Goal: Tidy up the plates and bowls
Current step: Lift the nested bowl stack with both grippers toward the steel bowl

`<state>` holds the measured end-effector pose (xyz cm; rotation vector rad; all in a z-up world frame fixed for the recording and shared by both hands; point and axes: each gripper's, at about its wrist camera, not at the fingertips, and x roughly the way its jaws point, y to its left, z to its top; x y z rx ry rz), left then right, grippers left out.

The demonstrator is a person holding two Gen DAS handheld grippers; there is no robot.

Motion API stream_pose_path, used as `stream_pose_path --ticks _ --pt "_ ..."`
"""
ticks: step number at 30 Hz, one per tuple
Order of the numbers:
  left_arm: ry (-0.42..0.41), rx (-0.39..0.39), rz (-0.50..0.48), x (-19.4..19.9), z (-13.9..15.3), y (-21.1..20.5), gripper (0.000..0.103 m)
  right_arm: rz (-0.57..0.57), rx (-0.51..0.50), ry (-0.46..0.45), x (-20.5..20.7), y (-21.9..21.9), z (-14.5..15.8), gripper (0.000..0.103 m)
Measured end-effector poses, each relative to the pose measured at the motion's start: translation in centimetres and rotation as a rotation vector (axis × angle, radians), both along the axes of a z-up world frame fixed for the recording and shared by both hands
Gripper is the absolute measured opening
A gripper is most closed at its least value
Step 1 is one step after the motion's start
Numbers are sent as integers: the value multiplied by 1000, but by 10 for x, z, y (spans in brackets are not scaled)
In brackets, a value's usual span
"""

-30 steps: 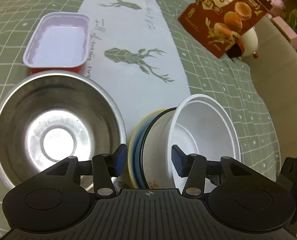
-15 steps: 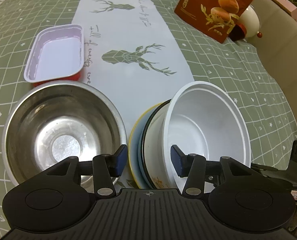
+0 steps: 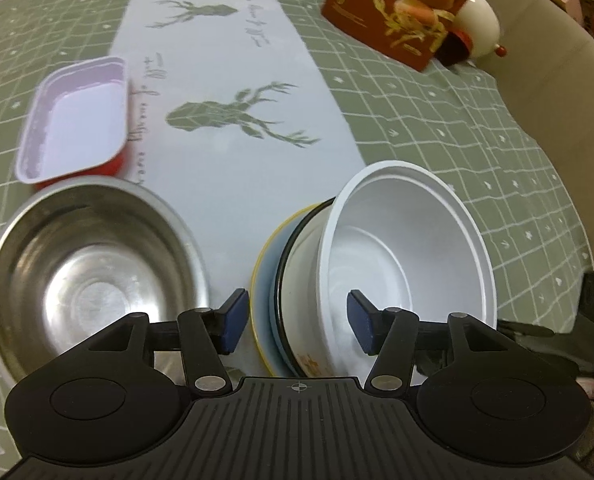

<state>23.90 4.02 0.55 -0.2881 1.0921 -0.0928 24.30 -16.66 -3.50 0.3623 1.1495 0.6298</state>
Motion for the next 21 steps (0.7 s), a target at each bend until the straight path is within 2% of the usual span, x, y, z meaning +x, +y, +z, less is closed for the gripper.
stream_pose_path --ticks 3,6,9,11,13,15,21 --pt "-10 -1 -33 3 1 -1 58 -26 6 -1 3 -10 -2 61" --pt "5 0 -37 8 -4 4 58 -48 -30 -49 4 -11 4 62" --pt "34 13 -49 11 -14 3 57 -43 -43 -53 6 -9 4 68" --pt "41 2 -64 13 -16 0 60 -36 -47 -50 6 -7 1 69" --pt "36 -31 -77 16 -15 -1 75 -29 -56 -52 7 -4 -1 69" --pt "36 -70 -82 20 -15 -2 82 -26 -45 -50 9 -2 -4 69" --pt "51 -28 -92 27 -18 -12 82 -38 23 -10 14 -4 -11 69"
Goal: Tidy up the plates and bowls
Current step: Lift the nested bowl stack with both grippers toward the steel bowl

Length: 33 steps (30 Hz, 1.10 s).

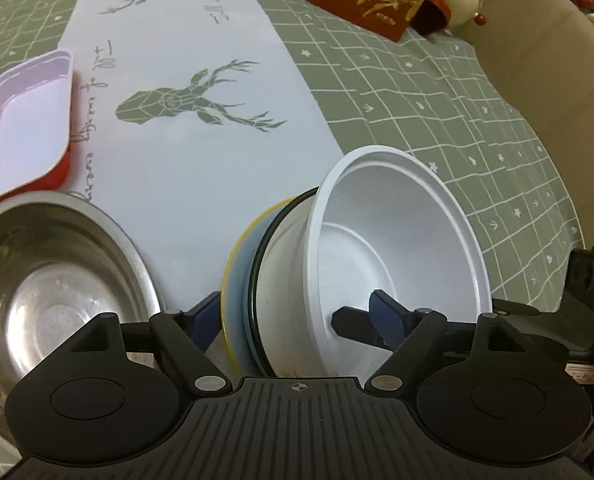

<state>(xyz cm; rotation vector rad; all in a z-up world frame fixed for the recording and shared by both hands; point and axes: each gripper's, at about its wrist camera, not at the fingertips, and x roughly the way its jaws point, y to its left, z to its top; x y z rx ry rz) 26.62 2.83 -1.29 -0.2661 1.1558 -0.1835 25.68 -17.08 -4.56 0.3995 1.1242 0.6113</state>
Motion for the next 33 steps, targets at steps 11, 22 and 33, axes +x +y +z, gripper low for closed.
stream_pose_path --ticks 11,22,33 --pt "7 57 -29 3 -6 -9 82 -55 1 -1 7 -19 0 69" --pt "25 25 -19 4 -8 -4 82 -14 31 59 11 -11 -6 60" --pt "47 -21 -4 -7 -8 3 80 40 34 92 3 -4 -1 56"
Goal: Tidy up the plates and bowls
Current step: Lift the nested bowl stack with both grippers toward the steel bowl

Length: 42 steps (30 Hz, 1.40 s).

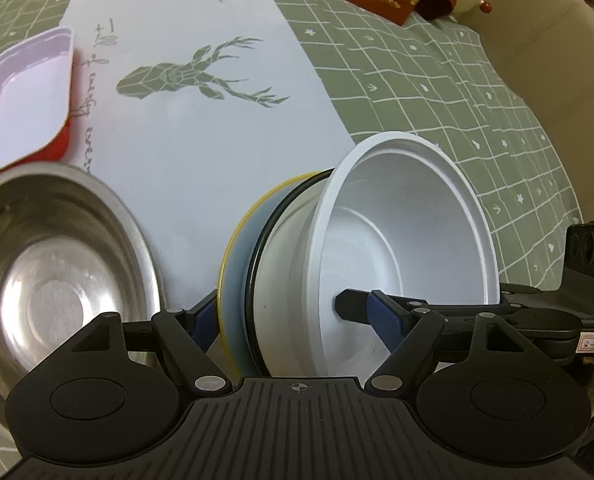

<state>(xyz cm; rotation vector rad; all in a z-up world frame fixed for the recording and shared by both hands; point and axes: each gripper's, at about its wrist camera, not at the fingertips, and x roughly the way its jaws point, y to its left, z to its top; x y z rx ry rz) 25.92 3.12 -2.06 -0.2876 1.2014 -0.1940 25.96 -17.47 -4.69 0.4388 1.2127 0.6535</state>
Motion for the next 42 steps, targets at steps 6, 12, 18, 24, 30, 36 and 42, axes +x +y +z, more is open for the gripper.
stream_pose_path --ticks 6,12,18,24,30,36,42 --pt "9 -34 18 -6 -1 3 80 -11 -13 11 -3 -1 6 56" --pt "-7 -27 -1 -7 -3 -1 80 -15 -26 6 -2 -3 5 56" --pt "6 -39 -8 -4 -11 -3 79 -16 -22 33 -5 -8 -3 55" --pt "9 -41 -17 -1 -10 -3 79 -11 -24 52 -2 -8 -2 53" --pt "36 -85 13 2 -11 5 77 -40 -53 102 5 -1 1 53" --pt "41 -121 1 4 -11 13 77 -56 -89 138 6 3 6 53" --pt "46 -144 1 3 -11 19 77 -63 -113 151 4 9 12 53"
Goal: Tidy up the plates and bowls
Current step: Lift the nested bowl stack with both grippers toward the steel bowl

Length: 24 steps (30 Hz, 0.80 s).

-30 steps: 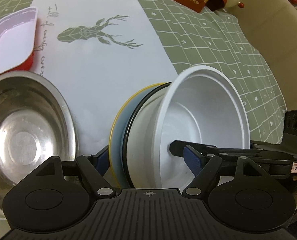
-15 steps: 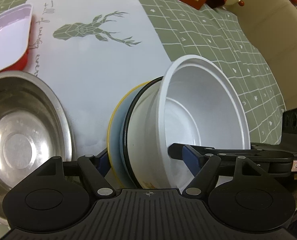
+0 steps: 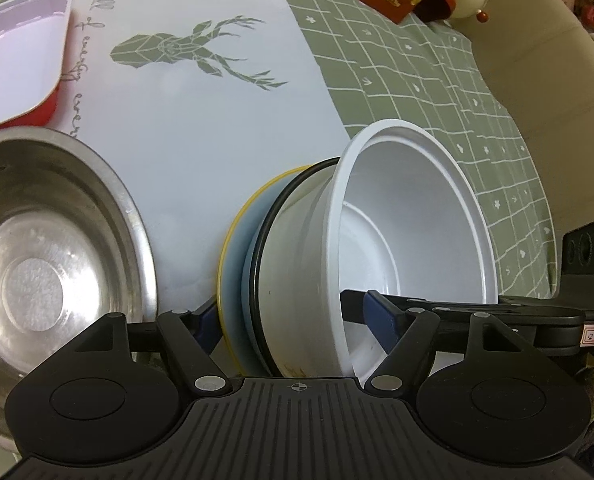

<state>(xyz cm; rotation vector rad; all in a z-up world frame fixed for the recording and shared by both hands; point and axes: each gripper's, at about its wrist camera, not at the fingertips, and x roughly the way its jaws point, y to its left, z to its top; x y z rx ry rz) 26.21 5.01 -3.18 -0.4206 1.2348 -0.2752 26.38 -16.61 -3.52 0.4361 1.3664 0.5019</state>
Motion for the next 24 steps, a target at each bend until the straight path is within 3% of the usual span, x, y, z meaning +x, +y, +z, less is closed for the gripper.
stream_pose_path --ticks 12,24 --pt "0 -7 11 -12 9 8 77 11 -7 -1 -8 12 9 54" --pt "-118 -7 28 -39 57 32 77 36 -14 -116 -20 31 57 54"
